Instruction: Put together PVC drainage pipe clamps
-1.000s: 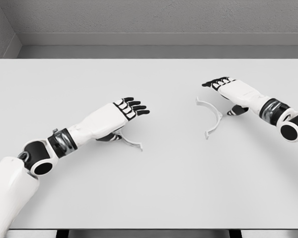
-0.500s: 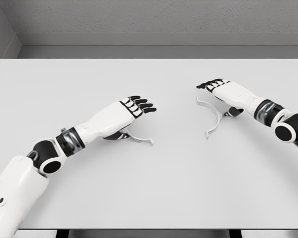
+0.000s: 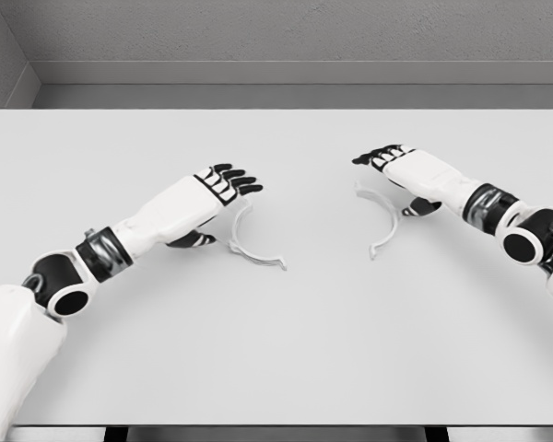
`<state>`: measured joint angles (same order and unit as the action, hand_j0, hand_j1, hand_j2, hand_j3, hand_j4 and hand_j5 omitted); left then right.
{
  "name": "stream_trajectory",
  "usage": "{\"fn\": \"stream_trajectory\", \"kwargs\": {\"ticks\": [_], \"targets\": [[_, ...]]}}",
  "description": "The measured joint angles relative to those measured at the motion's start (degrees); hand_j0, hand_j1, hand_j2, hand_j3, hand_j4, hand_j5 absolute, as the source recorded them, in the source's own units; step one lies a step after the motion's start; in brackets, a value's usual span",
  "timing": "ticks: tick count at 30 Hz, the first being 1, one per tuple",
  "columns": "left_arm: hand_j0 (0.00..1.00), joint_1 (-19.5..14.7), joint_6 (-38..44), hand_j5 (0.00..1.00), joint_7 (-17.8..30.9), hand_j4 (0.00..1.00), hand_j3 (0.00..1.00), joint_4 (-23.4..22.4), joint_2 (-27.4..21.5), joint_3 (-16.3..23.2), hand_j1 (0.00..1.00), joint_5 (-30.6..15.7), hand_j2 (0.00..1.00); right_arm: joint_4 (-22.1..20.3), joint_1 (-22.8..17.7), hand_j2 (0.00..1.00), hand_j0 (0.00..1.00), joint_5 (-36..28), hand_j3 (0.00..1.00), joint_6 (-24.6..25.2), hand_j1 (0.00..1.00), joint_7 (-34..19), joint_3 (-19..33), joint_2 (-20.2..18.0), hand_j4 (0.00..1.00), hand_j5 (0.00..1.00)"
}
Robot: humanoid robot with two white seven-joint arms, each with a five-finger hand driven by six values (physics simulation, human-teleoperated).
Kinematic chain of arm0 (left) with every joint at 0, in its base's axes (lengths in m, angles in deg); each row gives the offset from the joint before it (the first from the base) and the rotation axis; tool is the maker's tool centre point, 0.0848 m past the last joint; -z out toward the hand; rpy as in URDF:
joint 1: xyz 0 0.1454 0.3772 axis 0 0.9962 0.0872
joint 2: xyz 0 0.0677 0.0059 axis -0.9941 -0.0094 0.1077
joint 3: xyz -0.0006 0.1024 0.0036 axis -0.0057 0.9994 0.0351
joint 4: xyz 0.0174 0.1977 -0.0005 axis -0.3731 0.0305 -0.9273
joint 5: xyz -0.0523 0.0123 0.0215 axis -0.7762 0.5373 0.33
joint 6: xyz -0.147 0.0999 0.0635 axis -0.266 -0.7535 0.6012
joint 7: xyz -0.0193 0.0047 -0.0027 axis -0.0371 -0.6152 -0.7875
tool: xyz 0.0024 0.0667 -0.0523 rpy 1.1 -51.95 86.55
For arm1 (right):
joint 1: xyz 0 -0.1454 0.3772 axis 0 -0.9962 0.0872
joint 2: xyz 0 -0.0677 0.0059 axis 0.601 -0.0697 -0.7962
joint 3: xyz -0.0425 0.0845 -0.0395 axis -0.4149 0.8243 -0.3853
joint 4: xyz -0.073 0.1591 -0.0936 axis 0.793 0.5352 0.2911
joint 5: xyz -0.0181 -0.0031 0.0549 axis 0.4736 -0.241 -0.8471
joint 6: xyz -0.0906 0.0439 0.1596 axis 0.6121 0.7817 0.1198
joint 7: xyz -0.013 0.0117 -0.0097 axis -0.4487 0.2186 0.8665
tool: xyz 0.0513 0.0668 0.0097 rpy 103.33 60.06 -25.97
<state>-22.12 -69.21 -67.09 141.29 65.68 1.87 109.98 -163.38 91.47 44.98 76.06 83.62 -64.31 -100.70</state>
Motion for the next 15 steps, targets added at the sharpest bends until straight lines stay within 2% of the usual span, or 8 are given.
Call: {"fn": "stream_trajectory", "kwargs": {"ticks": [4,15], "targets": [[1.00,0.0,0.0,1.00,0.0,1.00,1.00,-1.6,0.0,-0.6,1.00,0.2,1.00,-0.8,0.0,1.00,1.00,-0.1,1.00,0.0,1.00,-0.1,-0.2,0.0,1.00,1.00],[1.00,-1.3,0.0,1.00,0.0,1.00,1.00,-3.6,1.9,1.6,1.00,0.4,1.00,-2.8,0.0,1.00,1.00,-0.1,1.00,0.1,1.00,-0.1,-0.8,0.1,1.00,1.00]]}}
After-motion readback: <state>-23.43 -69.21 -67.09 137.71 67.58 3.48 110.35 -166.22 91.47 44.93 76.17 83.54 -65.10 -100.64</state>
